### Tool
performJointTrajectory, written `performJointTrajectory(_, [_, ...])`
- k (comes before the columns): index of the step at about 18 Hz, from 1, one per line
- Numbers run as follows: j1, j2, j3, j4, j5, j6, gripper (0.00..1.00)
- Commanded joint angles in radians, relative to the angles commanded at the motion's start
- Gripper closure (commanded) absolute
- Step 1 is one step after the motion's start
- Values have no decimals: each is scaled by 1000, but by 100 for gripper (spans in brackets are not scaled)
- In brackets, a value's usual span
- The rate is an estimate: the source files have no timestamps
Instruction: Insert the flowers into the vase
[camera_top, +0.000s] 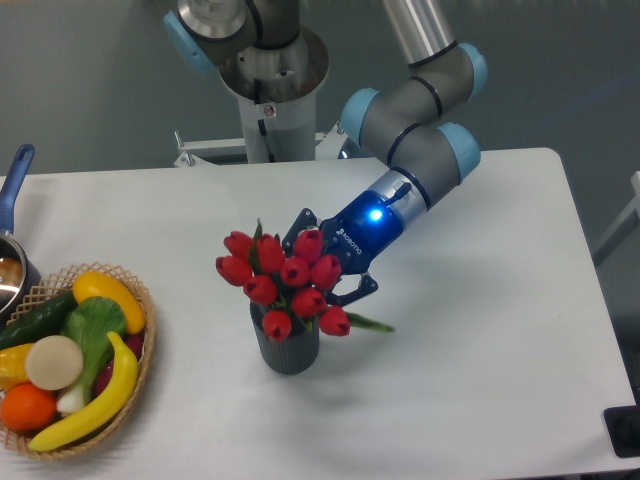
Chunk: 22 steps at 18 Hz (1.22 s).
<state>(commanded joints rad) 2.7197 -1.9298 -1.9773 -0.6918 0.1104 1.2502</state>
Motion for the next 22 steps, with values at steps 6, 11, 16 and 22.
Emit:
performJointTrajectory(6, [-2, 18, -3, 2, 3, 6, 0])
performJointTrajectory(11, [-2, 40, -3, 2, 44, 57, 0])
performJointTrajectory(16, [-8, 95, -3, 0, 273, 98, 0])
performJointTrajectory(22, [-11, 182, 0, -3, 524, 98, 0])
